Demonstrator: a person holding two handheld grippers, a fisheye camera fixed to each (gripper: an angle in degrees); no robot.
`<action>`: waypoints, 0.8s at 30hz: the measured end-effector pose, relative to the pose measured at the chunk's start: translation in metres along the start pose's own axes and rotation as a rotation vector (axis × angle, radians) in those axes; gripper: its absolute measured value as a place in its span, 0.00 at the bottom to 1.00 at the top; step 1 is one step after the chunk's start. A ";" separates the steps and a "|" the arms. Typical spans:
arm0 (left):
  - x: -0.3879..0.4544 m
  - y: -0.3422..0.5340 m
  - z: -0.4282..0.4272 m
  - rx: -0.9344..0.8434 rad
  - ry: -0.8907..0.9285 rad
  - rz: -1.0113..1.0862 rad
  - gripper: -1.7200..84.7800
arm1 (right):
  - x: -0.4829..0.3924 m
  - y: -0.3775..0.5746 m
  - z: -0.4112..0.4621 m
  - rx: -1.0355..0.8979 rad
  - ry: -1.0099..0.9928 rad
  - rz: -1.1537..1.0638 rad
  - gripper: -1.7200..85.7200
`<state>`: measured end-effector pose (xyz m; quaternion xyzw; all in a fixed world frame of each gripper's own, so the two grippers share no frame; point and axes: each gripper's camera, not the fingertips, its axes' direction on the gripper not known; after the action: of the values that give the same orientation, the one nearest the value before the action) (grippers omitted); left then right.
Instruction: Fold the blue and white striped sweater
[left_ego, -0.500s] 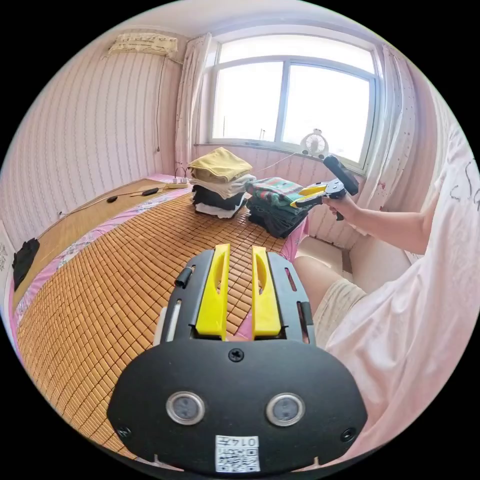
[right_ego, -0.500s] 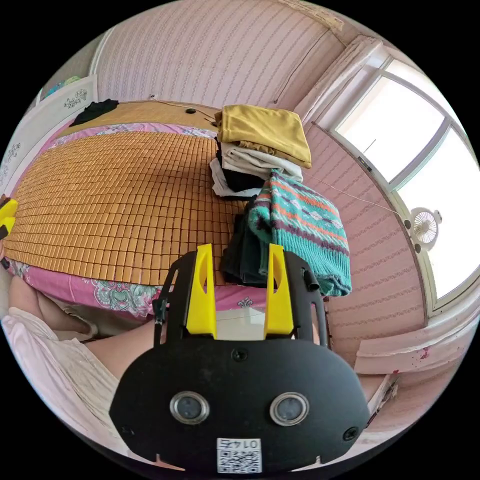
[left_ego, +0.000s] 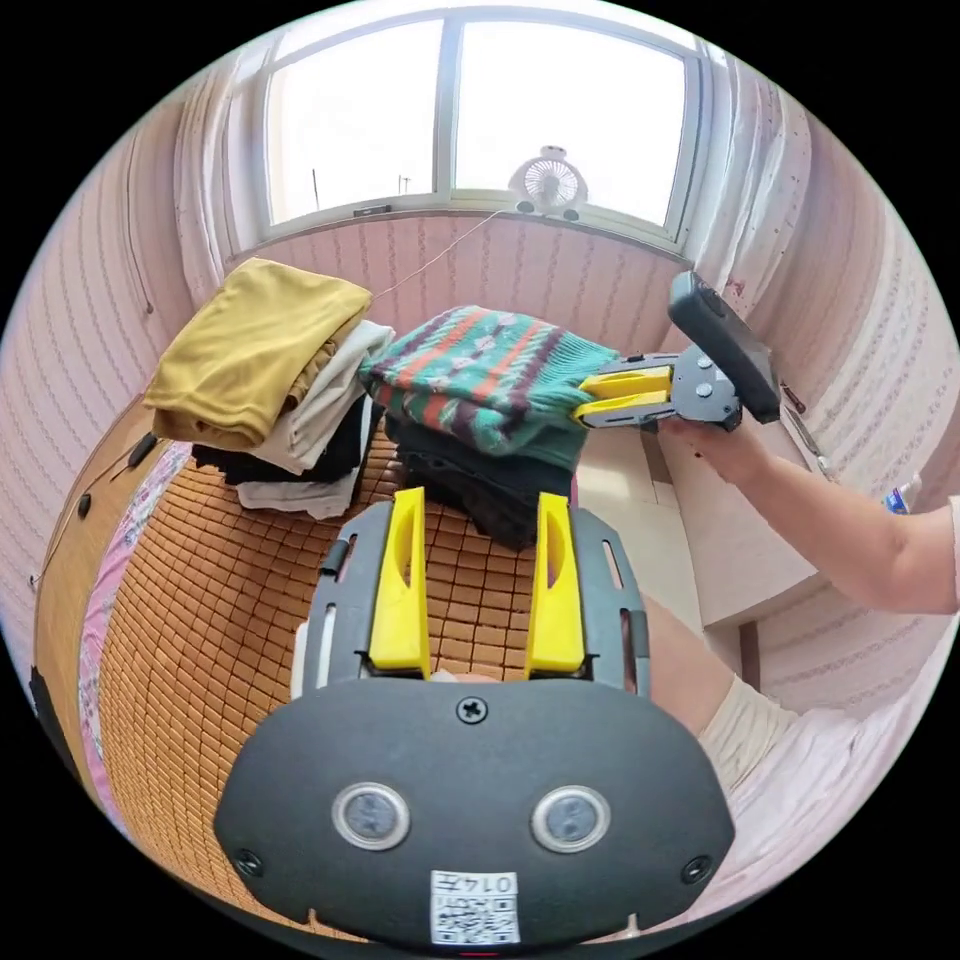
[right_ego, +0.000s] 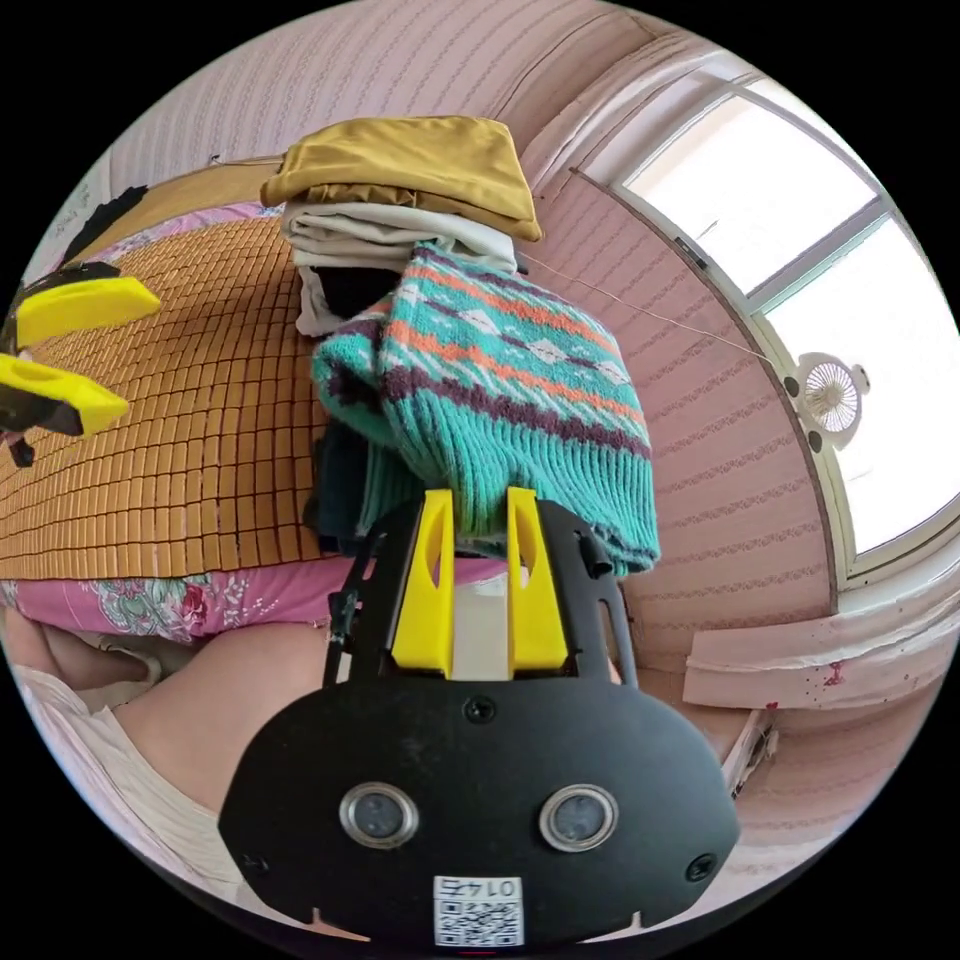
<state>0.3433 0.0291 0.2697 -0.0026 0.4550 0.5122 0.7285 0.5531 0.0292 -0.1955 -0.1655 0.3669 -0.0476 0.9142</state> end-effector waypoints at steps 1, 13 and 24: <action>-0.004 -0.020 0.023 -0.020 0.019 -0.042 0.20 | 0.009 0.003 -0.003 0.008 -0.032 0.013 0.09; 0.004 -0.040 0.037 0.026 0.149 -0.164 0.05 | 0.156 0.104 -0.192 0.577 -0.319 0.184 0.04; -0.012 0.115 -0.275 0.529 -0.276 -0.304 0.02 | 0.084 0.071 -0.335 0.969 -1.268 -0.324 0.03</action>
<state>0.0752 -0.0546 0.1695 0.1880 0.4637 0.2571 0.8267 0.3819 -0.0115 -0.5005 0.2018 -0.3105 -0.2299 0.9000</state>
